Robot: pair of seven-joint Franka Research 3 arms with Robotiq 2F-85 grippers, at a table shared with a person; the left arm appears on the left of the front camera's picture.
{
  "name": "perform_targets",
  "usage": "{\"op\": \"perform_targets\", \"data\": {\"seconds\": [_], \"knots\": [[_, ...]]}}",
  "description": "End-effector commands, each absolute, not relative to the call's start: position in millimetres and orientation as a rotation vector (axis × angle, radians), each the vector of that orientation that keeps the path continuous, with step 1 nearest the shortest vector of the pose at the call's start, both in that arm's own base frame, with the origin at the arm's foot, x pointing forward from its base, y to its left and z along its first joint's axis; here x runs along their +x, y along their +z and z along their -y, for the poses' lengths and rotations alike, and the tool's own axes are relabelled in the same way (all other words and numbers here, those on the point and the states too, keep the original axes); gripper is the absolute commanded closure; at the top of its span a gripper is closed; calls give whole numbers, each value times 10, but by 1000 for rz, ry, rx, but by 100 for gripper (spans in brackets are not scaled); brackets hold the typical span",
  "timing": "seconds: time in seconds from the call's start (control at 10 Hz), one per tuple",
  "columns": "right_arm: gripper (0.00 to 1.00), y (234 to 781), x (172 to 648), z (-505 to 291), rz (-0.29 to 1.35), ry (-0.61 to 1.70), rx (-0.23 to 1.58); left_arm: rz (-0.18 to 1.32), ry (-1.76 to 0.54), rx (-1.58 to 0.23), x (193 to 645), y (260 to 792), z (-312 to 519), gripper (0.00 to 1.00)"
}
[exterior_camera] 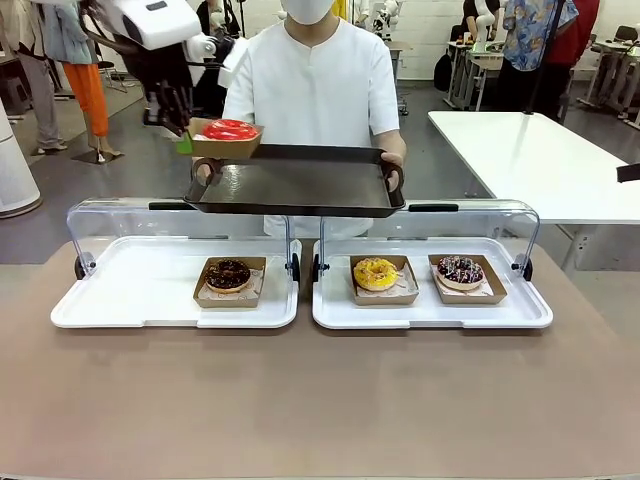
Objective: Provide the desired donut to the person.
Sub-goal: Place the picked Paper togo box onto the Handle tray extended by the person.
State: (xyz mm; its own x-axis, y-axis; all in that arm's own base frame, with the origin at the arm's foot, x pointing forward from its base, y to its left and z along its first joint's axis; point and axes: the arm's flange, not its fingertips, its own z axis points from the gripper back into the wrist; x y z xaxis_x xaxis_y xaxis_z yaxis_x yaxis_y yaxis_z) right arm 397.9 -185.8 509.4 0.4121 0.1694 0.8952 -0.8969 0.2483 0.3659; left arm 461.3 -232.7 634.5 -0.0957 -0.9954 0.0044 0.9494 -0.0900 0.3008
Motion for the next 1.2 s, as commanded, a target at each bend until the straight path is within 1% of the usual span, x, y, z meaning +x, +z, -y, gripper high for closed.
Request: {"op": "perform_targets", "data": {"seconds": [0.0,0.2,0.4,1.1], "knots": [[0,5094,3979,1854,854,861,1068,273,-1660,140,4867,6338,2324,99],[0,5094,3979,1854,854,861,1068,232,-1663,94,5093,6246,2399,99],[0,5094,3979,1854,854,861,1068,183,-1666,92,5324,6132,2446,99],[0,5094,3979,1854,854,861,1068,111,-1642,139,5648,5780,2518,99]]}}
